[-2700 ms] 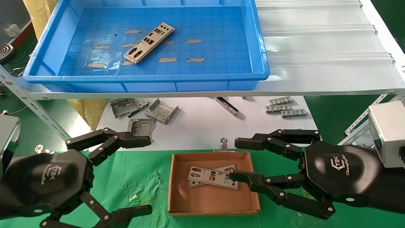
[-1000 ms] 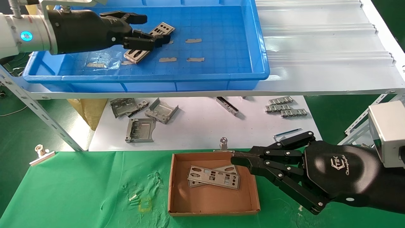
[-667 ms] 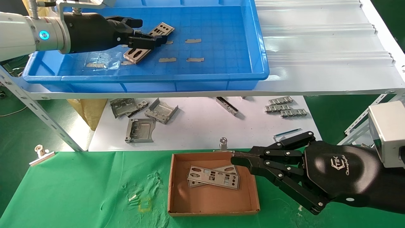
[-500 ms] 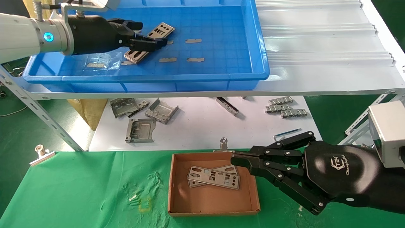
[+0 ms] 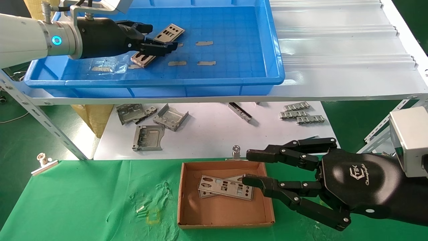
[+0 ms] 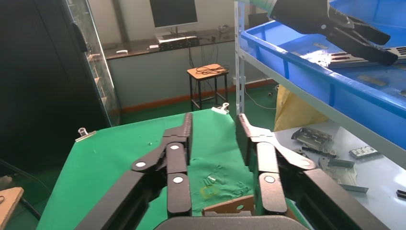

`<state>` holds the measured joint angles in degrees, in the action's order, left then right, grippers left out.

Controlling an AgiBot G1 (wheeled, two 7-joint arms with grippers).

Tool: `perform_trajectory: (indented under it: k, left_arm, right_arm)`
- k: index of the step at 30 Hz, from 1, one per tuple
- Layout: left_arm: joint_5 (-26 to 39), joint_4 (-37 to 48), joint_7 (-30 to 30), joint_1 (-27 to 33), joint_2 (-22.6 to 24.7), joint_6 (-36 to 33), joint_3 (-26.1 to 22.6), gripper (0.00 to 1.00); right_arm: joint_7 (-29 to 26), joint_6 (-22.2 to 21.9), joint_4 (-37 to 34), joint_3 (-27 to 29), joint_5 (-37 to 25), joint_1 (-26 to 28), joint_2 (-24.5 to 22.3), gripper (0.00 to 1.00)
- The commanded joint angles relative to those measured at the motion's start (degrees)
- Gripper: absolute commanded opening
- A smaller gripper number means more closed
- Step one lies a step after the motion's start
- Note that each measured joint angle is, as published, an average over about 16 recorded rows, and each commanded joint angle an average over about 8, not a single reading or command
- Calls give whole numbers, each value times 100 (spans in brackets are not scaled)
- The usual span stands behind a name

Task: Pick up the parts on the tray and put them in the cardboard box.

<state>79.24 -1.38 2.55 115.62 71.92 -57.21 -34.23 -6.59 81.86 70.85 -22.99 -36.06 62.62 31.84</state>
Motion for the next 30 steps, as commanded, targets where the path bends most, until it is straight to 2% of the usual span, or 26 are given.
perform_trajectory:
  k: [1,26,27,30]
  left_arm:
    - [9,13,-27,18,12,-8,-6,0]
    - [-39,32,-483,26,-24,-2,29,1]
    - [-41,35,-493,32,-26,-1,31,5]
    - [-42,49,-518,46,-28,4,32,41]
  right_arm:
    - [0,0,0,0,0,0,0,100]
    - [0,0,0,0,0,0,0,100]
    - [0,0,0,0,0,0,0,100]
    - [0,0,0,0,0,0,0,100]
